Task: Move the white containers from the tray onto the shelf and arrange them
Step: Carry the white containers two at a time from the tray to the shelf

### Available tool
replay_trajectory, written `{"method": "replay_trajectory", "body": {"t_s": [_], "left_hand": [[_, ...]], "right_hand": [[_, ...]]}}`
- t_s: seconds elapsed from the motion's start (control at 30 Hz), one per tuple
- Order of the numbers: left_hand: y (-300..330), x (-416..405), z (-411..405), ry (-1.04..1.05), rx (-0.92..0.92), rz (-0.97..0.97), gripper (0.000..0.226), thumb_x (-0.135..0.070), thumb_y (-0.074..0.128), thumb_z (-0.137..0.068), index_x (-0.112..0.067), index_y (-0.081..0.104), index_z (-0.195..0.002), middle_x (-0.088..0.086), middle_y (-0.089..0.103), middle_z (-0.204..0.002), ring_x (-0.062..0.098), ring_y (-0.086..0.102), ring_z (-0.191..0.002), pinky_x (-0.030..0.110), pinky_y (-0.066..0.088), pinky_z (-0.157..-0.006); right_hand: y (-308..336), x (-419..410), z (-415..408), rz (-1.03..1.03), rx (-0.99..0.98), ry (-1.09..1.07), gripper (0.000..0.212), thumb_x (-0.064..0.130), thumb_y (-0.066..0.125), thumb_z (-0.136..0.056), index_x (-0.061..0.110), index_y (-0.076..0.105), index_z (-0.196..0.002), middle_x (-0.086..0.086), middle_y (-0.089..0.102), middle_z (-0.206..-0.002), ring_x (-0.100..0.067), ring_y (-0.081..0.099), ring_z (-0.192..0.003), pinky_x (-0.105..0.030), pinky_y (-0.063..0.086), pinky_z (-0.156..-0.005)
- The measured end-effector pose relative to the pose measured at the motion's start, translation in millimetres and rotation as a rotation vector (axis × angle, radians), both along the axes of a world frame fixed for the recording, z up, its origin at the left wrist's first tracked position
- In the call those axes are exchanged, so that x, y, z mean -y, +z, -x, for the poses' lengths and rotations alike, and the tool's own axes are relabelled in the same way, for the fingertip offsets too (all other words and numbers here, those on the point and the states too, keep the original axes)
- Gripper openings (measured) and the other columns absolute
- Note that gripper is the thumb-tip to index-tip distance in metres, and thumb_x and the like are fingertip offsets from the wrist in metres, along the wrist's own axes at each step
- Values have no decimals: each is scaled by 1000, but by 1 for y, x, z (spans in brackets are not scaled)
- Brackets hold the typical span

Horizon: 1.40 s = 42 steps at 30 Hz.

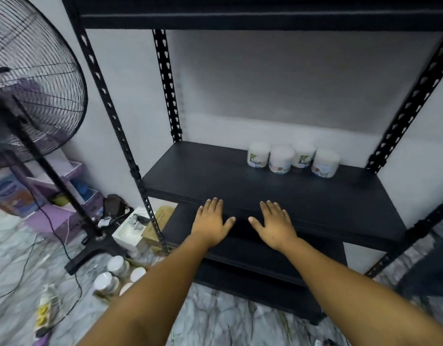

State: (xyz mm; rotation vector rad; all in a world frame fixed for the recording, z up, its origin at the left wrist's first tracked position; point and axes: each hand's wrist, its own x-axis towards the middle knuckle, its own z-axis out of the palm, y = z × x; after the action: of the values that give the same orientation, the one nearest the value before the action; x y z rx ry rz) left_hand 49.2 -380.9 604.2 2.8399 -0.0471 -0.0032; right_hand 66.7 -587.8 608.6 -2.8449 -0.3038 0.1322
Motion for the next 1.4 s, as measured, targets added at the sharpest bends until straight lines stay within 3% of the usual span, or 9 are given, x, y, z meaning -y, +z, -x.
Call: {"method": "replay_trajectory", "body": {"t_s": [0.4,0.63,1.17,1.4], "left_hand": [[-26,-114,57,242,-36,55,75,-59,31,-95,-14,13,-152,5,9,-160,20,1,-148,40,3,-119],[-52,-211,79,368,-69,75,75,-59,32,-94,-13,16,-151,8,15,-159,24,9,-147,43,11,-119],[-93,-444,81,482,-179,124,73,-53,38,-95,-9,18,-151,10,18,-158,25,15,-146,42,15,-118],[-150,-495,85,596,-186,109,73,-54,38,-96,-11,19,-151,10,20,-158,25,16,-145,41,16,-117]], "right_hand": [[-23,-132,17,-31,-43,245,76,64,25,-93,17,11,-152,-6,7,-160,-22,0,-147,-40,2,-118],[-45,-234,13,0,-91,358,76,63,26,-94,16,11,-152,-7,9,-160,-24,2,-147,-42,5,-118],[-91,-471,-10,21,-216,444,70,57,31,-96,13,18,-150,-7,12,-159,-22,6,-147,-42,4,-119],[-161,-536,-40,-5,-275,569,73,58,33,-94,17,15,-151,-9,15,-158,-25,8,-146,-43,8,-119]]}}
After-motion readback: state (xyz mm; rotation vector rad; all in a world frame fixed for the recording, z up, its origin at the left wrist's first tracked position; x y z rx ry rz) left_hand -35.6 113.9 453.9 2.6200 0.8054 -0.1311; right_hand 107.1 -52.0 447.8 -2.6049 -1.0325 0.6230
